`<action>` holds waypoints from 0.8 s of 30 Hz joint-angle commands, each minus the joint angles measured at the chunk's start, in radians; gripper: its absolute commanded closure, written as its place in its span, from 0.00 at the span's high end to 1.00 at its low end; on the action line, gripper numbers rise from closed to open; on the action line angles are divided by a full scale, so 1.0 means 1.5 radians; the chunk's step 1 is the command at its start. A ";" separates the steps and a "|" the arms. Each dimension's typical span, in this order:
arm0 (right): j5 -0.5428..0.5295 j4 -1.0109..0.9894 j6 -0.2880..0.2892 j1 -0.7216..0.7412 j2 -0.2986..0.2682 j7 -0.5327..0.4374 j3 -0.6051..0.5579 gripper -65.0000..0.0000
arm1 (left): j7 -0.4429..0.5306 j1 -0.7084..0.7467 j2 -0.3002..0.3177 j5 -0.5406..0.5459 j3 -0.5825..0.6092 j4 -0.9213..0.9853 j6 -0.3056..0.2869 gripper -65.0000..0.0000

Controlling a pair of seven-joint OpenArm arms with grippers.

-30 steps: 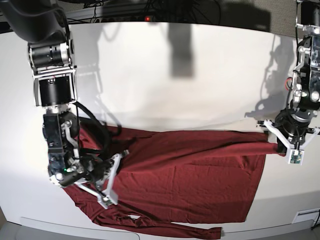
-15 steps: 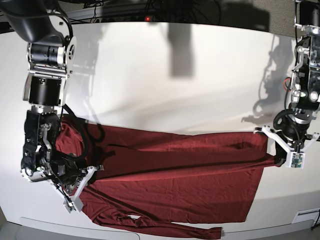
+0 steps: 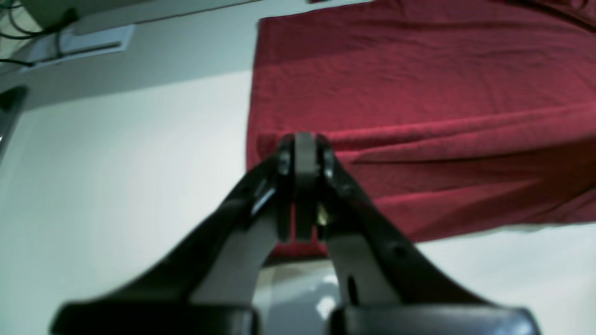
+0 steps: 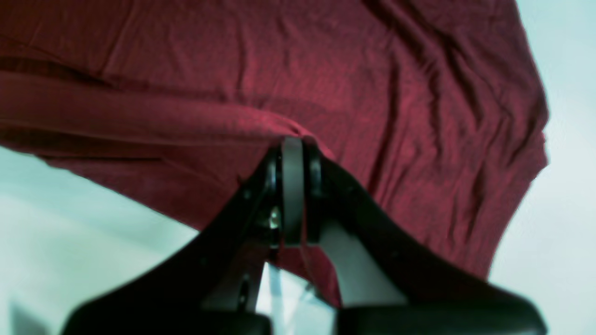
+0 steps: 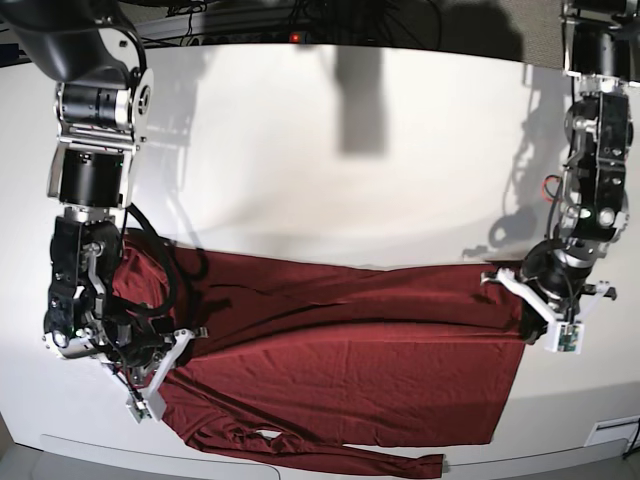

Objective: Fold the T-shirt properly
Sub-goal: 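Drag the gathered shirt fabric with right gripper away from the left gripper, then reposition both grippers onto the shirt edge and pinch the fabric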

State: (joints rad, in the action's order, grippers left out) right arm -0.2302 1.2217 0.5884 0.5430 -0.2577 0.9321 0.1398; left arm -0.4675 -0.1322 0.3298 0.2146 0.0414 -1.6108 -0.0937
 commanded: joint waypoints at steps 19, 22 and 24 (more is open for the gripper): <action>0.052 -0.113 0.002 0.024 -0.005 -0.152 0.003 0.00 | 0.073 -0.072 -0.003 -0.002 -0.005 0.150 -0.019 0.00; 0.052 -0.119 0.001 0.024 -0.003 -0.158 0.003 0.00 | 0.073 -0.072 -0.019 -0.003 -0.005 0.151 -0.025 0.00; 0.052 -0.124 0.001 0.024 -0.002 -0.160 0.003 0.00 | 0.078 -0.074 -0.030 -0.006 -0.005 0.154 -0.026 0.00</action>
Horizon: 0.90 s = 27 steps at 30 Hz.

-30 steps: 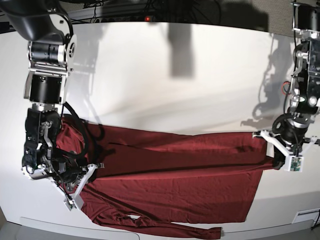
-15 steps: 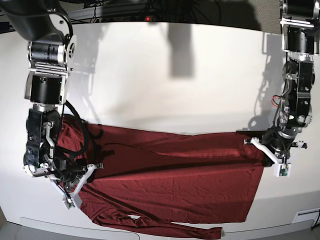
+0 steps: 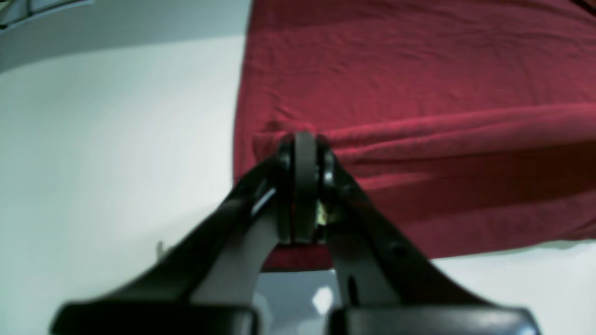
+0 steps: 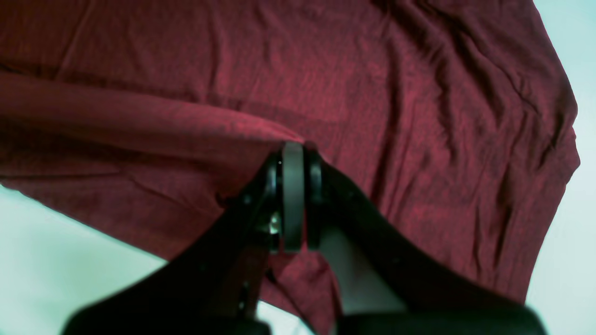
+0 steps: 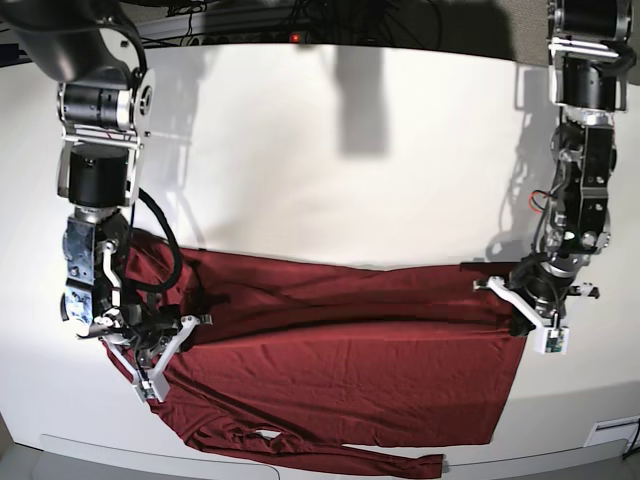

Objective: Fold the T-shirt properly
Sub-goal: 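Reposition both grippers onto the shirt edge and pinch the fabric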

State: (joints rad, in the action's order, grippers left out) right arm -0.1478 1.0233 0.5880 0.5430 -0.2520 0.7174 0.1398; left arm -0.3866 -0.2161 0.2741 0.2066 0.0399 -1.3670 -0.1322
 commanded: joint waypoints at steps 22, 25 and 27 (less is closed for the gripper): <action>-0.001 -0.071 -0.060 0.026 -0.001 -0.109 0.003 0.00 | 0.051 -0.204 -0.054 -0.059 -0.002 0.338 -0.014 0.00; 0.015 -0.089 -0.069 0.026 0.005 -0.129 0.003 0.00 | 0.072 -0.230 -0.072 -0.076 -0.002 0.387 -0.014 0.00; 0.026 -0.109 -0.069 0.026 0.007 -0.144 0.003 0.00 | 0.082 -0.244 -0.080 -0.076 -0.002 0.413 -0.014 0.00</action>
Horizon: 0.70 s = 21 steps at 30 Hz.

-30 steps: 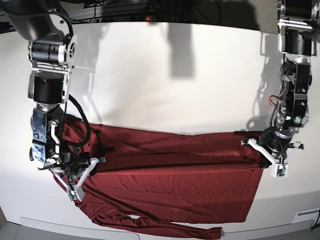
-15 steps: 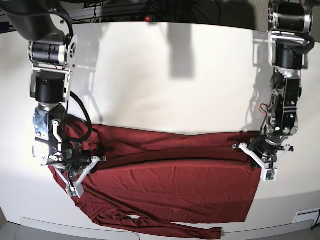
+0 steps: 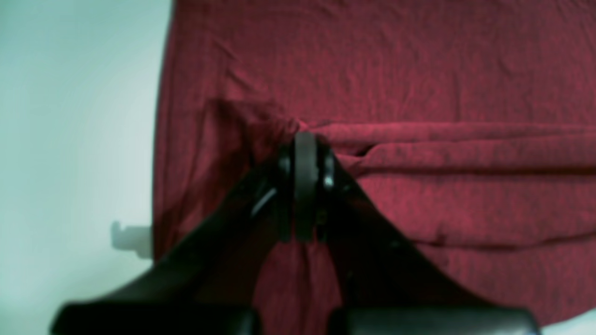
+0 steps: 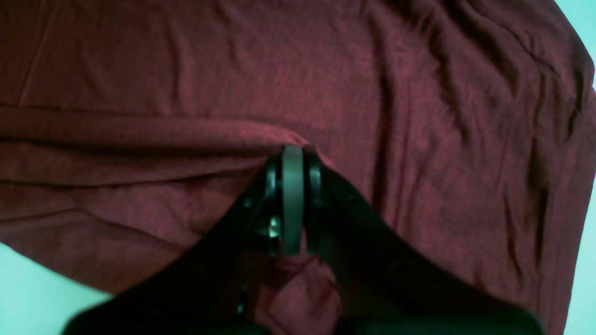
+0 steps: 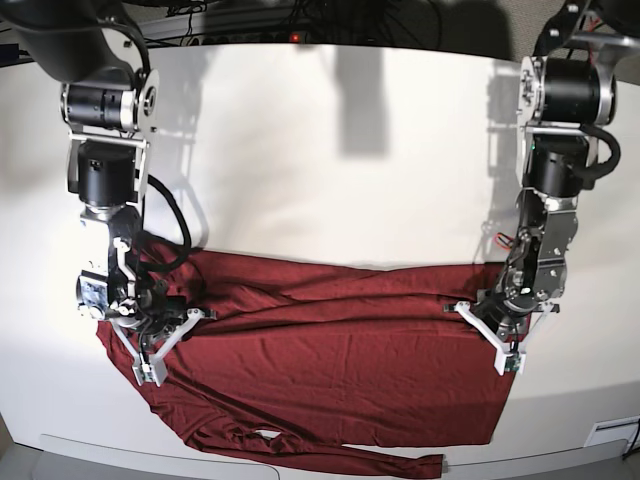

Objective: Fold the T-shirt properly
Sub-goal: 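Reposition both grippers onto the shirt edge and pinch the fabric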

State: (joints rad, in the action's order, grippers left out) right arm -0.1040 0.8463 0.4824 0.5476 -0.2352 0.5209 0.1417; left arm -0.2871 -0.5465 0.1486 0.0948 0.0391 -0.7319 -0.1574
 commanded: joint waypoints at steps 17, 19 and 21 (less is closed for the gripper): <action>0.002 -0.026 -0.052 0.023 -0.004 -0.114 0.002 0.00 | 0.033 -0.057 0.001 -0.029 -0.002 0.014 0.003 0.00; 0.014 -0.026 -0.052 0.023 -0.004 -0.119 0.002 0.00 | 0.034 -0.057 0.001 -0.029 -0.002 0.014 0.003 0.00; 0.021 -0.026 -0.052 0.022 -0.004 -0.119 0.002 0.00 | 0.036 -0.057 0.001 -0.029 -0.002 0.014 0.003 0.00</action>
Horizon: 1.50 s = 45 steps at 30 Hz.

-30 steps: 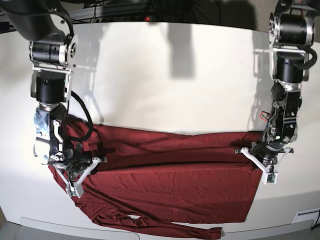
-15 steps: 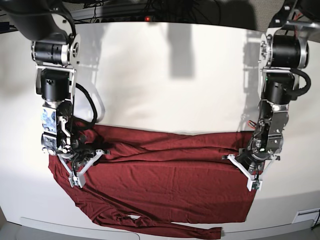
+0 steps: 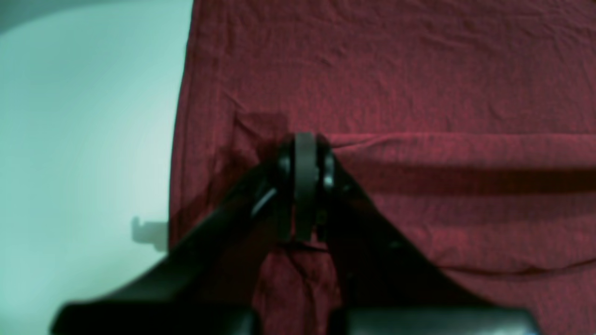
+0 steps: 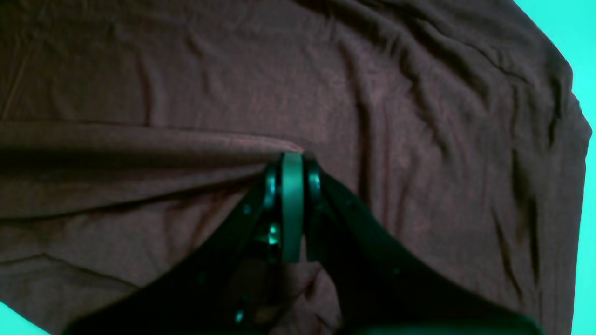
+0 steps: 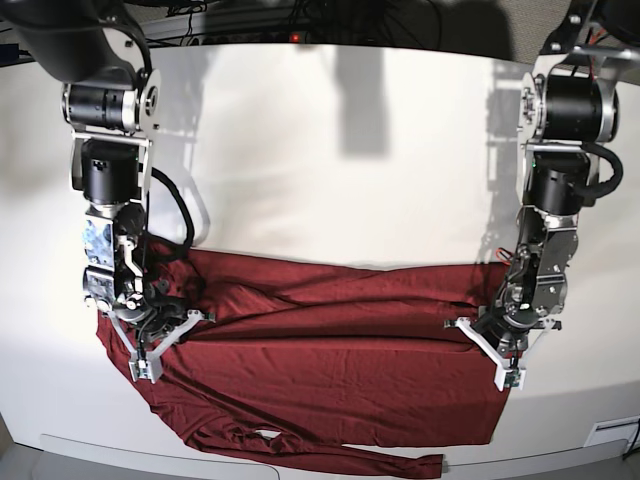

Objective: Fold the T-shirt properly
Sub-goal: 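Reposition both grippers onto the shirt edge and pinch the fabric, then lift the held shirt edge with both grippers and pull toward the robot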

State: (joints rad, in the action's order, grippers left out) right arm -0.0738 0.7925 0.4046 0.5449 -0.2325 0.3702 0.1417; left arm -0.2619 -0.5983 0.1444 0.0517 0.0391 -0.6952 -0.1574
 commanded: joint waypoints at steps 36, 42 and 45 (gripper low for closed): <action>-0.034 0.010 0.001 0.024 -0.010 -0.123 0.002 0.37 | 0.260 -0.026 0.004 -0.037 -0.002 0.117 0.002 0.22; -0.018 0.021 0.016 0.022 -0.012 -0.066 0.002 0.37 | 0.208 -0.022 0.004 0.009 -0.002 0.032 0.002 0.22; -0.011 0.049 0.068 0.017 -0.011 -0.043 0.001 0.37 | 0.122 -0.022 0.004 0.032 -0.002 -0.005 -0.020 0.22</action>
State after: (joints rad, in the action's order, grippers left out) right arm -0.0795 0.8413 0.5064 0.5343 -0.2424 0.3328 0.1417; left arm -0.1131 -0.5991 0.1448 0.0959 0.0391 -0.6815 -0.1810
